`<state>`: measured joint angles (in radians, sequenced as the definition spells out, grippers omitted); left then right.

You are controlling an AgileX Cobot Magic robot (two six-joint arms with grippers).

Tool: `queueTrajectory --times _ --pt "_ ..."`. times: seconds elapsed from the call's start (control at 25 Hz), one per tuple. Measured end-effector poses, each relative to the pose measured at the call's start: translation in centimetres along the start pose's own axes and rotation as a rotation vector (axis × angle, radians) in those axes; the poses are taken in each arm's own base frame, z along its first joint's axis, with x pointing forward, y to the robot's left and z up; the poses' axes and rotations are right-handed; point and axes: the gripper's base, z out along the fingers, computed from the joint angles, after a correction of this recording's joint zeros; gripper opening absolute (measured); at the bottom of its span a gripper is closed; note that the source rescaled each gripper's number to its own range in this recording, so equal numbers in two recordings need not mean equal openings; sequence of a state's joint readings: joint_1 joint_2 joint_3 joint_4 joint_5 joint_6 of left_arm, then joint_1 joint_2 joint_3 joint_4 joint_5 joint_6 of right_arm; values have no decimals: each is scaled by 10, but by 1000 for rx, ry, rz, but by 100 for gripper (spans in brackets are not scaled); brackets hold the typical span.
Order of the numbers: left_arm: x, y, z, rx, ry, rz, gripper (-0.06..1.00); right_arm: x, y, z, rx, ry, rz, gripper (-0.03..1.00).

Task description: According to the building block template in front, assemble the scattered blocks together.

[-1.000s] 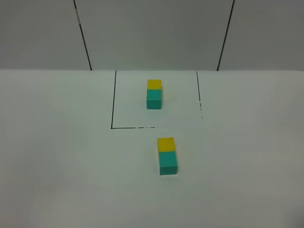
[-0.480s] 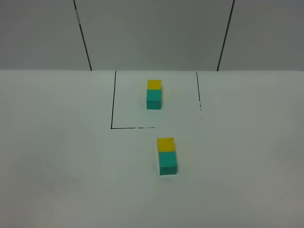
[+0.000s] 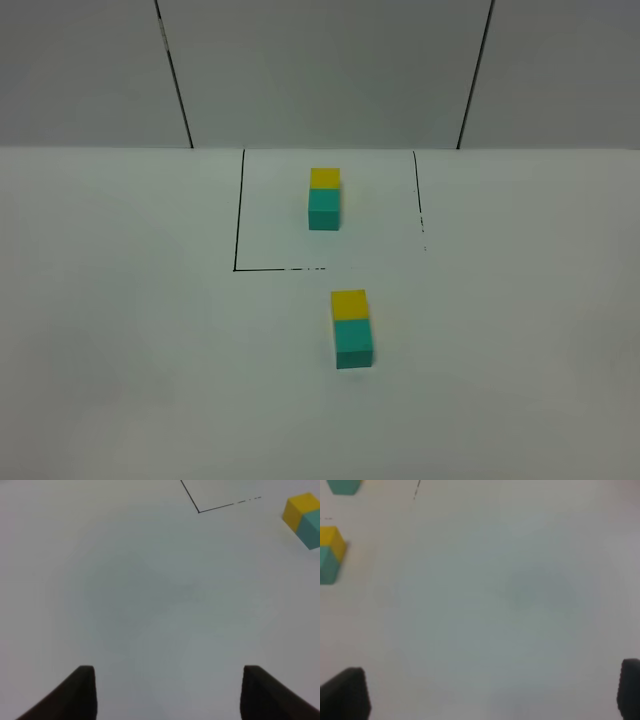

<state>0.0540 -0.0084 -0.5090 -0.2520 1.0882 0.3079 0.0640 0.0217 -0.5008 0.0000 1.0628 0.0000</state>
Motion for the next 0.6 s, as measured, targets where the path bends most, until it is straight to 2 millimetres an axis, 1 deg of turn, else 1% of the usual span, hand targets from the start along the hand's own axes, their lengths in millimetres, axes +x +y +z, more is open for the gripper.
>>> queueTrajectory --times 0.16,0.6 --pt "0 0 0 0 0 0 38 2 0 -4 0 -30 0 100" --pt "0 0 0 0 0 -1 38 2 0 -4 0 -31 0 100"
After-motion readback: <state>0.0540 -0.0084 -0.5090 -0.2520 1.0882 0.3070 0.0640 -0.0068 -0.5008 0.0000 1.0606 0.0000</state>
